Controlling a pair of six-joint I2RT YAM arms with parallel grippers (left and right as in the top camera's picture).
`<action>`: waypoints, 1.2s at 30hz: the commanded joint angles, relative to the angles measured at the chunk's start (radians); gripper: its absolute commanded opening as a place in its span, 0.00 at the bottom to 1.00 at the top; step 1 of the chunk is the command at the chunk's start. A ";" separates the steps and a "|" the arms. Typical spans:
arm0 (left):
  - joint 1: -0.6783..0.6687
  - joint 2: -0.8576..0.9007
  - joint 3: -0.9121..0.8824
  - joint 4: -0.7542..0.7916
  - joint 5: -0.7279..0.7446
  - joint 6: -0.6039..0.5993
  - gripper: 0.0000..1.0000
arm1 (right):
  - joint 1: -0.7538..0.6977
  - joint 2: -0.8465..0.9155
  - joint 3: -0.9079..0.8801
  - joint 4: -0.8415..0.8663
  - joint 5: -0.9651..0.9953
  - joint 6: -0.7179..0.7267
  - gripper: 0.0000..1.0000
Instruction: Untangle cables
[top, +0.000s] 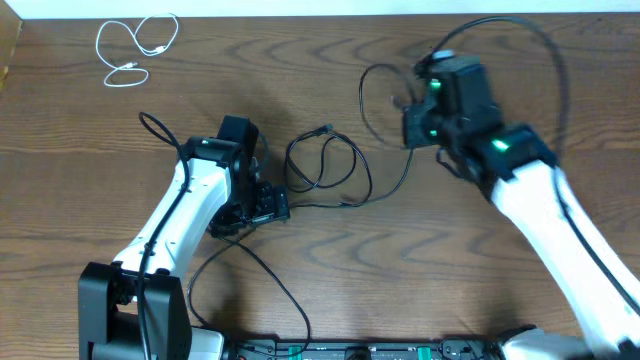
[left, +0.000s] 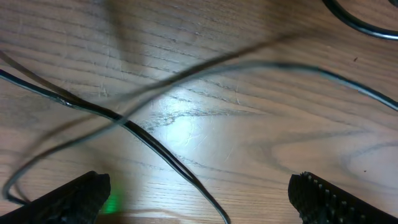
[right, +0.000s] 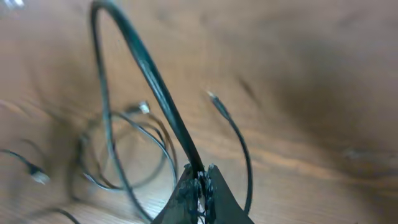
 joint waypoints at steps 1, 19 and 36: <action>-0.001 0.002 -0.005 -0.002 0.001 0.019 0.97 | 0.001 -0.106 0.014 -0.010 0.063 0.104 0.01; -0.005 0.002 -0.005 0.035 0.511 0.354 0.97 | 0.001 -0.262 0.014 -0.242 0.401 0.426 0.01; -0.142 0.002 -0.005 0.353 0.629 -0.364 0.97 | 0.001 -0.241 0.014 -0.220 0.249 0.579 0.01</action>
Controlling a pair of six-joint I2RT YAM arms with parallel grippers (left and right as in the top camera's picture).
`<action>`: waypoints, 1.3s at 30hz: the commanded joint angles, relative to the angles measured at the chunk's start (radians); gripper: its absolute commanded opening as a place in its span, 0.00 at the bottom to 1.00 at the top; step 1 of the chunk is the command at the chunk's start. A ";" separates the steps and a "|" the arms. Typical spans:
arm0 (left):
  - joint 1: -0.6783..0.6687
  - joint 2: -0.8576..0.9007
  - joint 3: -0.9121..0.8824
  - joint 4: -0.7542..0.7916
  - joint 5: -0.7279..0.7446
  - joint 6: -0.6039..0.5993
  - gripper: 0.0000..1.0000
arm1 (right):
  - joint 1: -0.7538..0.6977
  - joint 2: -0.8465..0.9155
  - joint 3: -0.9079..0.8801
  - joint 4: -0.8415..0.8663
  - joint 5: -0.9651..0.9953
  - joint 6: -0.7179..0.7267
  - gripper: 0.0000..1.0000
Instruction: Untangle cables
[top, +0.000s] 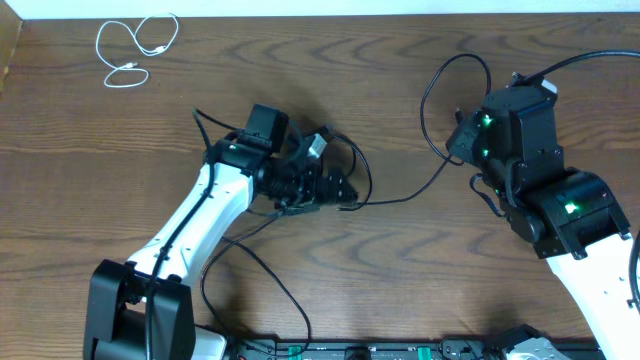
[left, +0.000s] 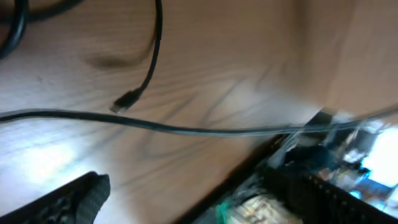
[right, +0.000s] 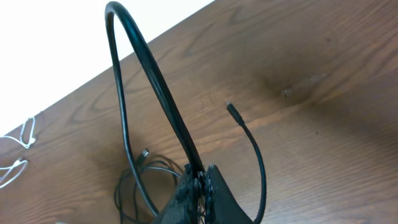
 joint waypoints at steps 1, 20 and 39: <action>-0.005 0.002 -0.005 0.005 0.019 -0.372 0.97 | 0.001 -0.002 0.014 0.003 -0.002 0.031 0.01; -0.088 0.002 -0.005 0.003 -0.178 -1.209 0.96 | 0.001 -0.002 0.014 0.014 -0.040 0.031 0.01; -0.087 0.004 -0.005 0.031 -0.471 -1.285 0.69 | 0.001 -0.026 0.018 0.268 -0.220 0.095 0.01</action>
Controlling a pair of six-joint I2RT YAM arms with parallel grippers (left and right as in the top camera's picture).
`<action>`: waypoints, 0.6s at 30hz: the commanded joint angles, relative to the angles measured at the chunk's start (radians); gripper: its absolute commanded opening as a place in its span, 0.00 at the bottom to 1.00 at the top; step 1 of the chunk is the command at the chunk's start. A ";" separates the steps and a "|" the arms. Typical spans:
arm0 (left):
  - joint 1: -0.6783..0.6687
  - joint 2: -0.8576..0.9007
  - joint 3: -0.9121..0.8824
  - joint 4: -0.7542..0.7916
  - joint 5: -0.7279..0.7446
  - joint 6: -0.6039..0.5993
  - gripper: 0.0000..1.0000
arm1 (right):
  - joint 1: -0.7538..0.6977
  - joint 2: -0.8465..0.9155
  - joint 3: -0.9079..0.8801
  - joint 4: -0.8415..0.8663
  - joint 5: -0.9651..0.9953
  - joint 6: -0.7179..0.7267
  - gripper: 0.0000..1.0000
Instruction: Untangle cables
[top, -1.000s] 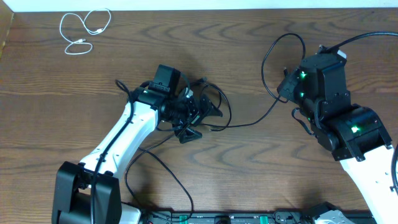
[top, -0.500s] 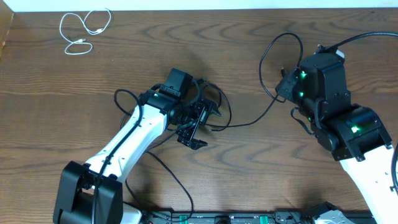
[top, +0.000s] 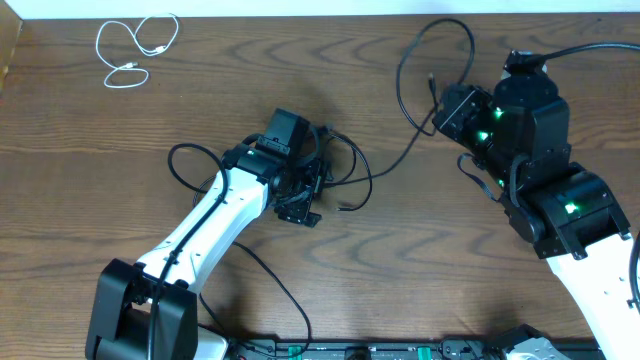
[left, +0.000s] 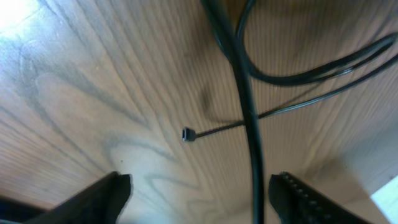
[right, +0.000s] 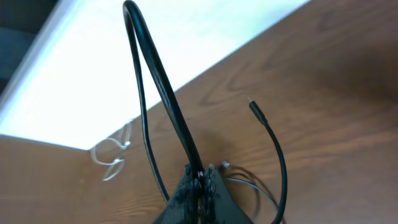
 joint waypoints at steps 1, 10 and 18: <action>0.000 0.004 -0.005 0.009 -0.070 -0.008 0.68 | 0.001 -0.029 0.018 0.021 -0.038 0.016 0.01; 0.029 0.004 -0.005 0.016 -0.114 -0.004 0.66 | -0.071 -0.055 0.018 -0.041 -0.022 -0.014 0.01; 0.035 0.004 -0.005 0.017 -0.114 -0.001 0.43 | -0.110 -0.053 0.018 -0.043 -0.058 -0.010 0.01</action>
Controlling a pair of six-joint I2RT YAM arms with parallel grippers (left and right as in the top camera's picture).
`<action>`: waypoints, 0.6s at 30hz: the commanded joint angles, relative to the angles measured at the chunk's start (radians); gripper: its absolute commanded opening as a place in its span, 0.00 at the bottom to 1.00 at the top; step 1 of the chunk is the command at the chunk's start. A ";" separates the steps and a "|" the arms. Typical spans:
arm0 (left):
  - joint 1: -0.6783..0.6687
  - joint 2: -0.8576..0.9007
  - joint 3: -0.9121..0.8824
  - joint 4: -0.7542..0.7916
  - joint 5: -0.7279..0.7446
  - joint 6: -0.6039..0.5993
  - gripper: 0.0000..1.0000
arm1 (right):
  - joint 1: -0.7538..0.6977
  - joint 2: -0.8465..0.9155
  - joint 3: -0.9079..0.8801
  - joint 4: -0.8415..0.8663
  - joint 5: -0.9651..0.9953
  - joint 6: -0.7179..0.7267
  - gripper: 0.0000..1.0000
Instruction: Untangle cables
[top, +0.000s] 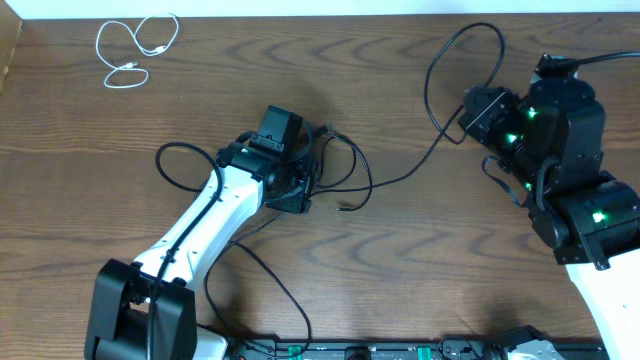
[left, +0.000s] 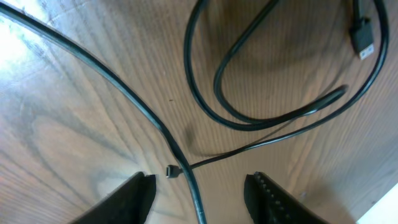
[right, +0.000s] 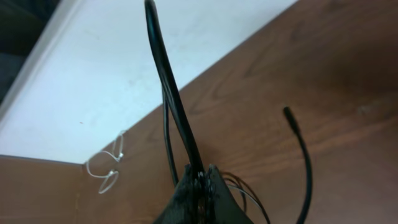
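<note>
Black cables lie tangled in loops (top: 335, 165) at the table's middle. My left gripper (top: 293, 196) hangs open low over their left side. In the left wrist view one black strand (left: 163, 134) runs between its fingers (left: 138, 196), beside a small plug (left: 171, 171); a curled loop (left: 249, 118) and a larger plug (left: 363, 36) lie beyond. My right gripper (top: 478, 112) is shut on a thick black cable (right: 166, 87) held off the table. That cable arcs up (top: 462, 45), and a strand trails down to the tangle. Its free end (right: 290, 113) hangs loose.
A thin white cable (top: 135, 45) lies coiled at the far left corner, also in the right wrist view as a white cable (right: 109, 169). Another black lead (top: 270, 275) runs from the left arm toward the front edge. The table's far edge (top: 320, 14) borders a white surface.
My right gripper, still shut on the black cable, has moved a little right, drawing the strand to the tangle longer. The left gripper has shifted slightly and now straddles one strand.
My left gripper stood open left of the tangle while the right held the cable near the table's middle-right. Then the left reached over the tangle and the right was farther right. The left then came back over the tangle's left side; the right has kept carrying its cable rightward.
</note>
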 joint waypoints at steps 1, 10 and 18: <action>0.004 0.004 -0.005 -0.002 -0.017 0.000 0.43 | -0.005 -0.006 0.017 0.026 -0.031 -0.005 0.01; 0.010 0.004 -0.005 0.029 0.061 -0.001 0.49 | -0.005 -0.006 0.017 0.050 -0.082 0.021 0.01; 0.089 0.004 -0.005 0.069 0.142 0.000 0.57 | -0.005 -0.006 0.017 -0.048 -0.053 0.017 0.01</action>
